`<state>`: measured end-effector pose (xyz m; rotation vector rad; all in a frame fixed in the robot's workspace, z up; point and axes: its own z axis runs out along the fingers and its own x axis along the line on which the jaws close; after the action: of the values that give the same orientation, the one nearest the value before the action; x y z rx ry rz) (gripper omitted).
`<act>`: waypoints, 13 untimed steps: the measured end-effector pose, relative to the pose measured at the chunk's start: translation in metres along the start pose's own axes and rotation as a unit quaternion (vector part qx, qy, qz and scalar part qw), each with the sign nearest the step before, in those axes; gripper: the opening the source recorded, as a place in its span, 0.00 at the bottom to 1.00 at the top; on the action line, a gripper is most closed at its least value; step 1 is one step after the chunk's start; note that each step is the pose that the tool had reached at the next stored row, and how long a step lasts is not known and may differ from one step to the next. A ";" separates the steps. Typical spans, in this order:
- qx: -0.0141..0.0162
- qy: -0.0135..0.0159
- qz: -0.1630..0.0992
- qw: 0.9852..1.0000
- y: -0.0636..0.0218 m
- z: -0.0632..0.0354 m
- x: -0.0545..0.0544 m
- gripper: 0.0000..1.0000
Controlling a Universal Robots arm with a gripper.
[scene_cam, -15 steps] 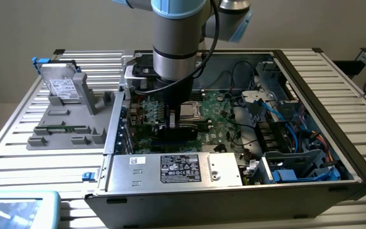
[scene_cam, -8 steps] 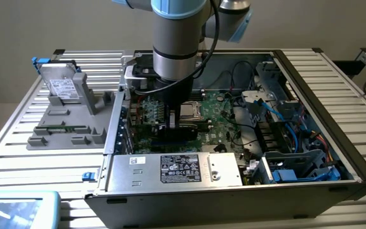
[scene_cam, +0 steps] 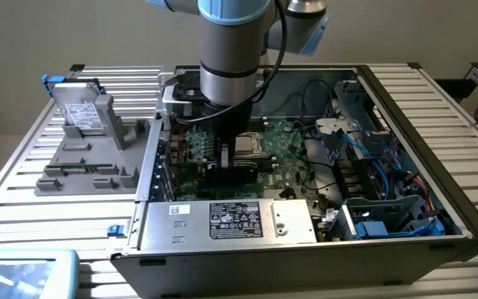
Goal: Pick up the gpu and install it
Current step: 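Insert the gpu into the slot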
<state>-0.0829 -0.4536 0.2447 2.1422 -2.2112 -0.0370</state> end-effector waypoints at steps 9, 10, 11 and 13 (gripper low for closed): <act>-0.002 0.000 0.000 1.000 0.0001 0.0001 0.000 0.28; -0.002 0.000 0.000 1.000 0.0001 0.0002 0.000 0.28; -0.002 0.000 0.000 1.000 0.0001 0.0003 0.000 0.28; -0.002 0.000 0.000 1.000 0.0002 0.0007 0.000 0.28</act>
<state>-0.0831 -0.4536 0.2440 2.1403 -2.2094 -0.0404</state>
